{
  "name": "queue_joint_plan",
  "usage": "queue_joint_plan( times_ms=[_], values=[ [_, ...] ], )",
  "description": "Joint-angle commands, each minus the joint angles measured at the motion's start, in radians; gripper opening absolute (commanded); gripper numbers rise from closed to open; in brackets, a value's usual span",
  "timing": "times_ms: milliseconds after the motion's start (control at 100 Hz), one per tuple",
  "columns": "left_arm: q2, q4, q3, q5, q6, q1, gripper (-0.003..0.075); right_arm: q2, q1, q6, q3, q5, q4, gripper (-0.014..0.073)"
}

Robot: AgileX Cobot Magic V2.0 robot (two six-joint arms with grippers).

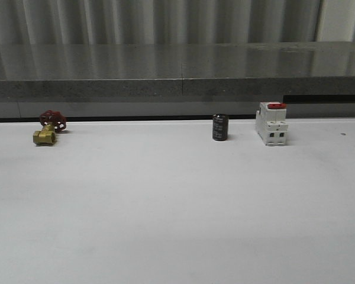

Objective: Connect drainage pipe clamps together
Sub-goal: 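Lower the left gripper and grasp the white clamp half's end tab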

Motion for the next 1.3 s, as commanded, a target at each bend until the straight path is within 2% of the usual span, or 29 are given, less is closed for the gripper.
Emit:
queue_joint_plan(
  times_ms=[0, 90, 230, 350, 460, 590, 750, 920, 1130, 1290],
  values=[
    [-0.051, -0.015, -0.026, -0.001, 0.004, 0.002, 0.0156, -0.019, -0.004, -0.006, -0.017, -0.085, -0.003, -0.0067],
    [-0.058, -0.027, -0.026, 0.016, 0.004, 0.002, 0.0082, -0.019, -0.004, -0.006, -0.017, -0.085, -0.003, -0.0067],
    [-0.102, -0.094, -0.026, 0.022, 0.004, -0.007, 0.0076, -0.019, -0.004, -0.006, -0.017, -0.085, -0.003, -0.0067],
    [-0.165, -0.109, -0.026, 0.062, -0.006, -0.054, 0.0076, -0.019, -0.004, -0.006, -0.017, -0.085, -0.003, -0.0067],
    [-0.222, -0.107, -0.026, 0.095, -0.072, -0.136, 0.0076, -0.019, -0.004, -0.006, -0.017, -0.085, -0.003, -0.0067],
    [-0.269, -0.107, -0.022, 0.090, -0.214, -0.258, 0.0076, -0.019, -0.004, -0.006, -0.017, -0.085, -0.003, -0.0067],
    [-0.274, -0.101, -0.020, 0.039, -0.341, -0.451, 0.0078, -0.019, -0.004, -0.006, -0.017, -0.085, -0.003, -0.0067],
    [-0.258, 0.006, -0.017, -0.066, -0.525, -0.643, 0.0085, -0.019, -0.004, -0.006, -0.017, -0.085, -0.003, -0.0067],
    [-0.169, 0.042, -0.017, -0.091, -0.639, -0.760, 0.0085, -0.019, -0.004, -0.006, -0.017, -0.085, -0.003, -0.0067],
    [-0.111, 0.054, -0.019, -0.108, -0.682, -0.795, 0.0085, -0.019, -0.004, -0.006, -0.017, -0.085, -0.003, -0.0067]
  ],
)
